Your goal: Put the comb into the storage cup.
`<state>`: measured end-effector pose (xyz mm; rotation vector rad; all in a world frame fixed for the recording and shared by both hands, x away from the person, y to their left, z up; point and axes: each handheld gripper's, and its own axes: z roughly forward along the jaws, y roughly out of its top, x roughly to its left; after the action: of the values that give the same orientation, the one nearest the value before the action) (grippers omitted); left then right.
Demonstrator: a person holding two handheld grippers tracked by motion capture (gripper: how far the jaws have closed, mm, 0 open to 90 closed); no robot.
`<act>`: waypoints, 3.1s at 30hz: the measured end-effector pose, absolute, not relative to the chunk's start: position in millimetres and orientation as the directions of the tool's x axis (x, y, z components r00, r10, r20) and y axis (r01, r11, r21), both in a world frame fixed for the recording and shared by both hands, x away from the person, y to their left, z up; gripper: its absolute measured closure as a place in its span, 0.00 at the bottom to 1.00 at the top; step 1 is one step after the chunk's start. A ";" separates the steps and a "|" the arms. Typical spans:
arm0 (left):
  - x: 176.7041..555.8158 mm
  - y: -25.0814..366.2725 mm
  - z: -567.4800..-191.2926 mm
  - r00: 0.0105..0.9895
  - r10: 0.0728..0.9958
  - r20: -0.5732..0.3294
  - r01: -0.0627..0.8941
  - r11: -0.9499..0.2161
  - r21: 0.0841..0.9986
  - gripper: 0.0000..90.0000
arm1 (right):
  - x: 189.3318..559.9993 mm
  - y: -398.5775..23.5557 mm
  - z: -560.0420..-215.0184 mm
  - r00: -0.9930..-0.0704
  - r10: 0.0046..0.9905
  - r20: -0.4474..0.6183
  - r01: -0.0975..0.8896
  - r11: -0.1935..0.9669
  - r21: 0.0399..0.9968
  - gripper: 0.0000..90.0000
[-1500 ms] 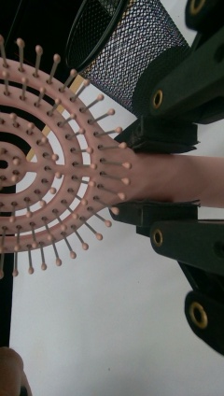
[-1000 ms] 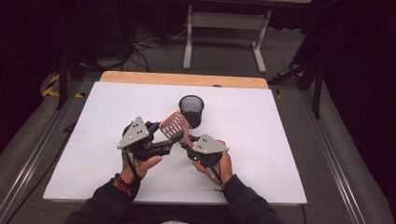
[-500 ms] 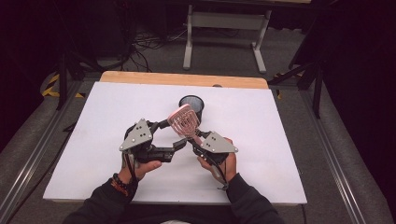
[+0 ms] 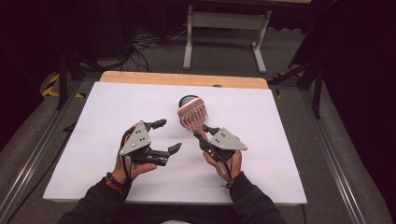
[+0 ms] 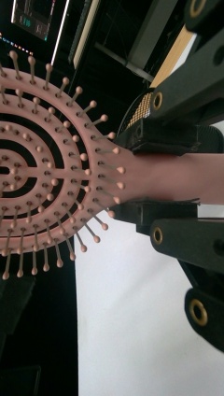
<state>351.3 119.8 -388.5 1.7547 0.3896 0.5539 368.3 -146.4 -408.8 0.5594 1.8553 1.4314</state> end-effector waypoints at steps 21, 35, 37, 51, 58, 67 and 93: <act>341.2 217.6 -444.2 0.774 0.594 0.219 0.024 -0.374 0.927 0.05 | 370.5 -162.9 -394.5 -0.626 0.740 -0.245 -0.113 0.224 0.968 0.78; 333.6 237.4 -466.1 0.765 0.615 0.190 0.075 -0.379 0.922 0.06 | 374.0 -159.2 -395.0 -0.629 0.741 -0.233 -0.113 0.210 0.971 0.78; 334.4 238.7 -467.4 0.762 0.618 0.192 0.080 -0.384 0.920 0.06 | 375.2 -158.4 -394.2 -0.632 0.741 -0.227 -0.114 0.201 0.973 0.78; 337.9 238.6 -469.6 0.763 0.621 0.180 0.090 -0.377 0.922 0.06 | 388.2 -155.8 -393.2 -0.646 0.741 -0.184 -0.096 0.160 0.982 0.78; 335.9 238.6 -469.3 0.761 0.624 0.180 0.089 -0.374 0.923 0.06 | 396.3 -156.8 -390.5 -0.641 0.749 -0.165 -0.097 0.134 0.986 0.78; 333.4 238.0 -469.3 0.757 0.627 0.183 0.091 -0.378 0.921 0.06 | 402.7 -157.8 -386.9 -0.635 0.757 -0.153 -0.091 0.124 0.988 0.78; 334.4 238.9 -470.3 0.752 0.636 0.175 0.102 -0.374 0.922 0.06 | 428.0 -144.7 -374.9 -0.636 0.768 -0.077 -0.070 0.042 0.997 0.78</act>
<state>334.4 238.9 -470.3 1.8949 0.5655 0.6340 428.0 -144.7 -374.9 0.7105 1.6804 1.6656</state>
